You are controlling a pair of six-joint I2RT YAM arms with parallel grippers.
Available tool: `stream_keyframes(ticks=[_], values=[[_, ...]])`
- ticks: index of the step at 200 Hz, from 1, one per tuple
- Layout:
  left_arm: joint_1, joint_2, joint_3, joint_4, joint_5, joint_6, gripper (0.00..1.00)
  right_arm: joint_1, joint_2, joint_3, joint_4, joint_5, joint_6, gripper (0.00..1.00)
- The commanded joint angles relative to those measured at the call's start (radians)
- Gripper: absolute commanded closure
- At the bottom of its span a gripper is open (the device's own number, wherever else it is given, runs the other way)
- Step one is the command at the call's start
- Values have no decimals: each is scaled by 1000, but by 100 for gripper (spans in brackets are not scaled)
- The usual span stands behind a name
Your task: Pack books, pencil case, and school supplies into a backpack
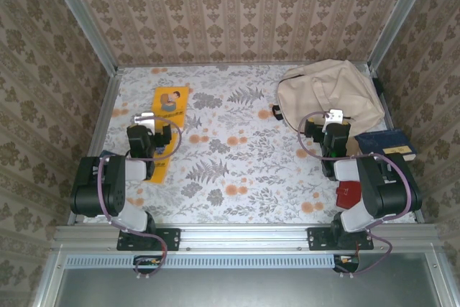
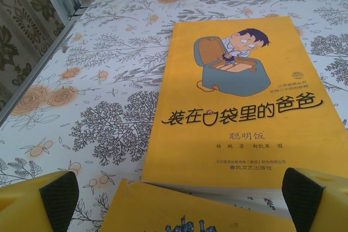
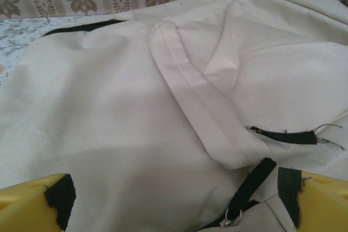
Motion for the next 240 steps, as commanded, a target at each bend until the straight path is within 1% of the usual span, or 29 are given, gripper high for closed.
stream_keyframes(ticks=[1, 62, 68, 76, 82, 89, 96, 104, 121, 138, 146, 159, 168, 180, 193, 203, 223, 240], values=[[11, 4, 20, 2, 16, 23, 0, 4, 9, 7, 21, 21, 12, 0], [10, 0, 16, 8, 16, 23, 0, 5, 7, 4, 24, 22, 12, 0], [9, 0, 16, 11, 2, 25, 0, 4, 5, 1, 30, 21, 12, 0], [3, -16, 16, 0, -23, 21, 0, 5, -15, 4, 13, 32, 12, 1], [2, -37, 13, -13, -23, 21, 0, 4, -39, 4, -22, 13, 14, 0], [2, -68, 14, -41, -31, 19, 0, 6, -45, -7, 4, -3, -2, 0], [2, -104, 18, -80, -42, 12, 0, 18, -61, -4, -5, 27, -9, 0], [2, -146, 24, -131, -52, 7, 0, 32, -106, 17, -80, 80, -5, 0], [2, -242, 52, -256, -60, 10, 0, 31, -237, 67, -257, 100, 6, 0], [-2, -326, 94, -396, -75, -21, 0, 32, -344, 135, -454, 126, 55, 0], [-2, -361, 119, -466, -67, -40, 0, 33, -383, 180, -569, 133, 98, 0], [-6, -416, 169, -591, -38, -75, 0, 31, -423, 276, -792, 153, 215, 0], [-10, -448, 210, -689, -40, -131, 0, 30, -428, 353, -941, 155, 285, 0], [-7, -475, 289, -865, -74, -282, 0, 31, -418, 443, -1106, 143, 355, 0], [-6, -481, 378, -1040, -82, -378, 0, 31, -398, 521, -1209, 91, 393, 0], [-7, -478, 423, -1127, -74, -429, 0, 31, -377, 567, -1253, 31, 402, 0], [-7, -485, 444, -1181, -17, -482, 0, 31, -312, 643, -1291, -100, 423, 0], [-6, -501, 444, -1204, 43, -511, 0, 33, -219, 711, -1302, -210, 434, 0]])
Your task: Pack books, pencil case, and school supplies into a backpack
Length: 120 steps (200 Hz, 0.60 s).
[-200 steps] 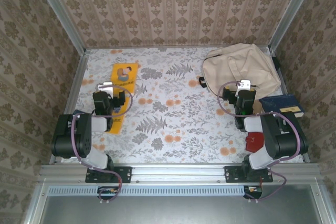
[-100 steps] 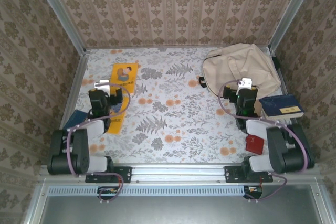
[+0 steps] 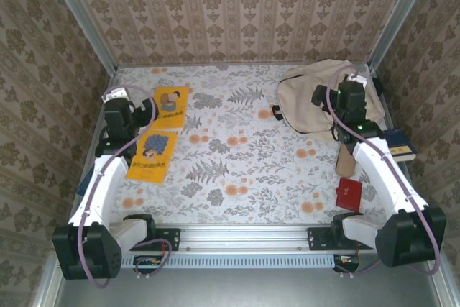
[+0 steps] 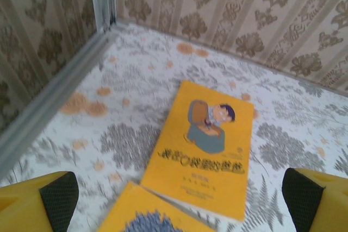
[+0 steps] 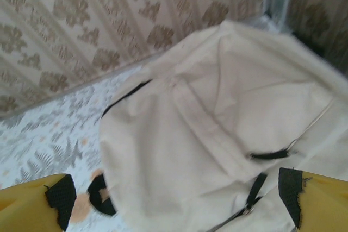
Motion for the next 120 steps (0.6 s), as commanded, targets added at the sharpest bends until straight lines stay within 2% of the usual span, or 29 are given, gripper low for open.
stream_keyframes(ticks=[1, 35, 87, 120], values=[[-4, -23, 13, -198, 82, -126, 0, 4, 114, 88, -163, -193, 67, 1], [-12, -46, 4, -200, 219, -138, 0, 24, 354, 246, -188, -280, 122, 5], [-56, -29, -23, -194, 276, -154, 0, 51, 725, 507, -181, -366, 191, 16], [-107, 24, -14, -178, 291, -154, 0, 53, 881, 668, -256, -284, 192, 18]])
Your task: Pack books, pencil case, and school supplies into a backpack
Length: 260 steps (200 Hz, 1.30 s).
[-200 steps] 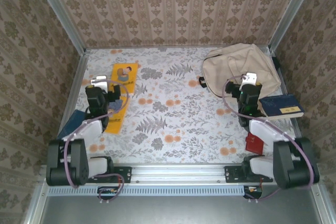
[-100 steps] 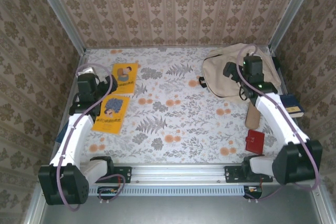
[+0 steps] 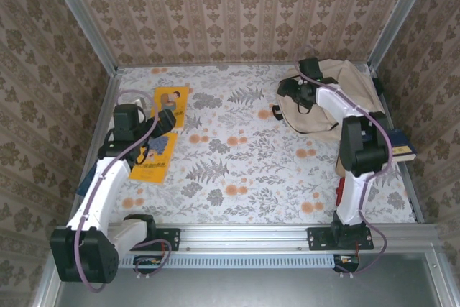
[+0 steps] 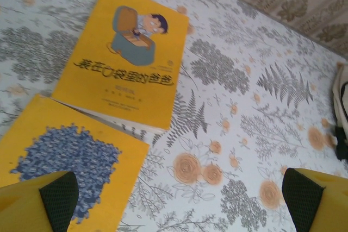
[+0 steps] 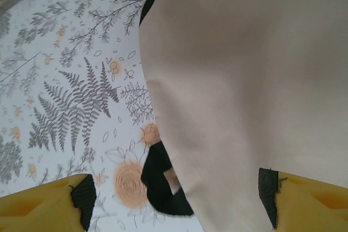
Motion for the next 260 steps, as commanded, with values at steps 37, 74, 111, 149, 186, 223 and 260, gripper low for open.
stream_keyframes(ticks=[37, 74, 111, 149, 186, 223, 260], values=[[-71, 115, 37, -1, 39, 0, 0, 4, 224, 269, -159, 73, -5, 16], [-103, 183, 73, 17, 48, -1, 0, 16, 364, 433, -228, -1, -44, 15], [-132, 221, 92, 15, 38, -19, 0, 69, 419, 499, -285, -108, -84, 14], [-152, 234, 98, 11, 15, -32, 0, 159, 419, 490, -315, -244, -149, 15], [-154, 246, 112, -27, -32, -39, 0, 293, 385, 430, -334, -379, -262, 17], [-154, 245, 118, -52, -45, -34, 0, 420, 273, 247, -299, -412, -287, 17], [-158, 254, 121, -45, -29, -43, 0, 438, 87, 114, -233, -383, -238, 21]])
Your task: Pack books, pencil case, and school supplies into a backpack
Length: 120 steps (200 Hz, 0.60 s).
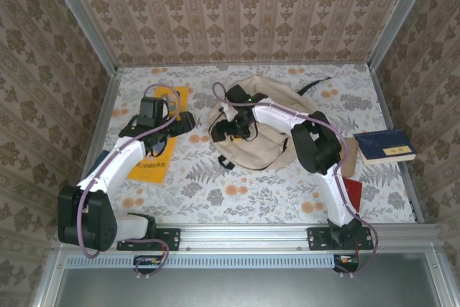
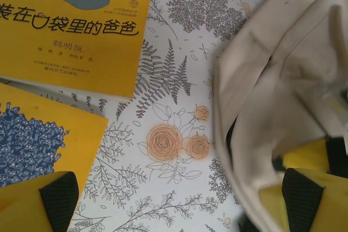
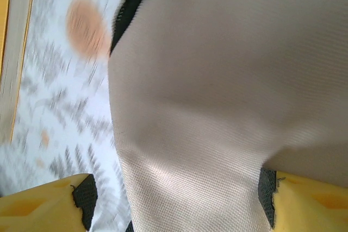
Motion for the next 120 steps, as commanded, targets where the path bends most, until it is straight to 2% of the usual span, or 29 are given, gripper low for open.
stream_keyframes(ticks=[1, 29, 57, 76, 99, 114, 120], values=[[-7, 15, 35, -22, 1, -20, 0, -33, -137, -68, 9, 2, 19, 21], [-37, 38, 59, -17, 14, -20, 0, -84, -320, -216, 96, 130, 108, 21], [-96, 91, 99, 1, 44, -37, 0, -198, -471, -415, 184, 226, 208, 27], [-167, 159, 148, 7, 70, -43, 1, -291, -540, -528, 200, 265, 248, 30], [-257, 265, 219, 15, 104, -71, 8, -384, -595, -620, 206, 300, 275, 31], [-288, 349, 247, 60, 192, -123, 15, -416, -608, -645, 188, 336, 277, 31], [-298, 381, 252, 87, 232, -143, 22, -423, -608, -652, 181, 350, 273, 30]])
